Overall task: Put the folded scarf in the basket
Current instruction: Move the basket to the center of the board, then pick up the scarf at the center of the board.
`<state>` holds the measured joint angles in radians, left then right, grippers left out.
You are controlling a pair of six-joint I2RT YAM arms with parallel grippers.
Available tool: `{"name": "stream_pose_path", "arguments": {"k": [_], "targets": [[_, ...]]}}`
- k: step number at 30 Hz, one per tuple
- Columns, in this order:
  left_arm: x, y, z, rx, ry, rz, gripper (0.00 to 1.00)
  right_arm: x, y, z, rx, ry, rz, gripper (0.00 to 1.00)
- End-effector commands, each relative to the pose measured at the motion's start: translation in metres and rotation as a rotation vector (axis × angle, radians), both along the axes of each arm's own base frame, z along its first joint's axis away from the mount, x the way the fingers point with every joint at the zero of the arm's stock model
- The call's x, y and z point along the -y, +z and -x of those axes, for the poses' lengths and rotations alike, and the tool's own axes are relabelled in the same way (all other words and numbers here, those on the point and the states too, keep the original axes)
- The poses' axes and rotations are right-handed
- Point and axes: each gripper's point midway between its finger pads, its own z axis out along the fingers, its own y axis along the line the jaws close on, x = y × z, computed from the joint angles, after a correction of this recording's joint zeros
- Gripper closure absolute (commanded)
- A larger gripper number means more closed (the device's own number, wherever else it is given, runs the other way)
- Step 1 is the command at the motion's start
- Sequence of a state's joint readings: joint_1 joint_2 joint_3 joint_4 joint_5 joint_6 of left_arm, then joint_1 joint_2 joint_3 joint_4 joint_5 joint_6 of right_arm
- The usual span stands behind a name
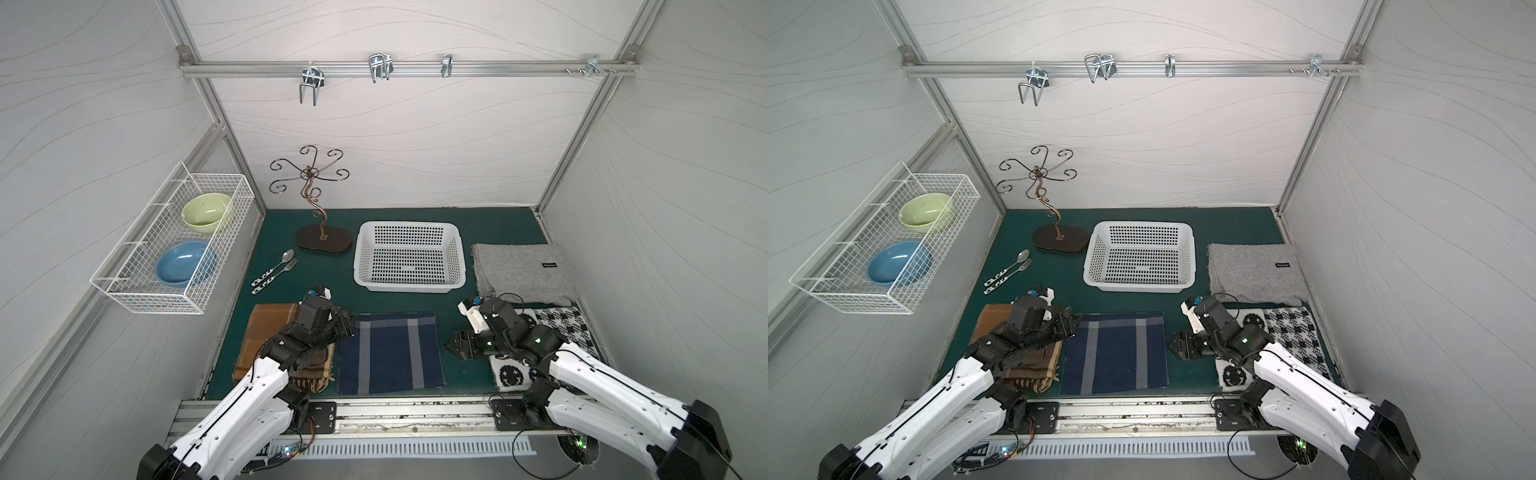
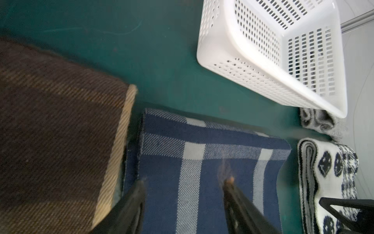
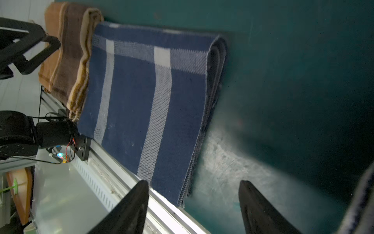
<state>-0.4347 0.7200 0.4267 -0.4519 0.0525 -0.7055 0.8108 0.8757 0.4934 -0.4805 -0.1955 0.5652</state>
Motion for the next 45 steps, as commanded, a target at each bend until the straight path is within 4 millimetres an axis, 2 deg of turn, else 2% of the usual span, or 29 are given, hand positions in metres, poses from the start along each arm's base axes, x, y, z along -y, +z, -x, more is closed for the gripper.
{"name": "stream_pose_path", "arguments": {"k": [1, 6, 10, 16, 18, 22, 25, 26, 27, 31, 34, 39, 40, 41, 45], "targets": [[-0.004, -0.007, 0.010, -0.021, 0.021, 0.007, 0.36, -0.017, -0.008, -0.004, -0.031, -0.039, -0.044, 0.26], [0.001, -0.024, 0.018, -0.066, 0.000, 0.028, 0.36, -0.030, -0.030, -0.013, -0.058, -0.039, -0.010, 0.25], [0.006, -0.025, 0.021, -0.081, -0.039, 0.023, 0.36, -0.035, -0.046, -0.023, -0.060, -0.051, 0.046, 0.26], [0.005, -0.033, 0.027, -0.112, -0.048, -0.019, 0.36, -0.059, -0.063, -0.022, -0.119, -0.024, 0.001, 0.29], [0.004, -0.035, 0.028, -0.116, -0.044, -0.024, 0.36, -0.064, -0.069, -0.019, -0.127, -0.006, 0.011, 0.34], [0.005, -0.035, 0.029, -0.117, -0.048, -0.021, 0.36, -0.070, -0.076, -0.018, -0.134, 0.006, 0.007, 0.55], [0.006, -0.036, 0.029, -0.118, -0.048, -0.022, 0.36, -0.068, -0.078, -0.024, -0.123, -0.005, 0.013, 0.90], [0.006, -0.037, 0.029, -0.117, -0.047, -0.022, 0.36, -0.065, -0.077, -0.026, -0.124, -0.017, 0.012, 0.97], [0.007, -0.038, 0.028, -0.118, -0.053, -0.023, 0.35, -0.060, -0.076, -0.030, -0.127, -0.035, 0.003, 0.99], [0.009, -0.044, 0.027, -0.141, -0.066, -0.037, 0.33, -0.033, -0.070, -0.041, -0.142, -0.119, -0.041, 1.00], [0.015, -0.052, 0.025, -0.151, -0.081, -0.022, 0.31, -0.017, -0.069, -0.040, -0.126, -0.120, 0.005, 0.97], [0.025, -0.064, 0.019, -0.164, -0.115, -0.022, 0.31, -0.012, -0.078, -0.035, -0.141, -0.086, 0.059, 0.91], [0.029, -0.065, 0.018, -0.160, -0.121, -0.011, 0.31, -0.011, -0.080, -0.034, -0.149, -0.085, 0.066, 0.86], [0.031, -0.066, 0.018, -0.159, -0.124, -0.002, 0.31, -0.010, -0.082, -0.033, -0.153, -0.093, 0.071, 0.74], [0.036, -0.063, 0.016, -0.133, -0.125, 0.012, 0.30, -0.002, -0.083, -0.030, -0.151, -0.123, 0.083, 0.51]]}}
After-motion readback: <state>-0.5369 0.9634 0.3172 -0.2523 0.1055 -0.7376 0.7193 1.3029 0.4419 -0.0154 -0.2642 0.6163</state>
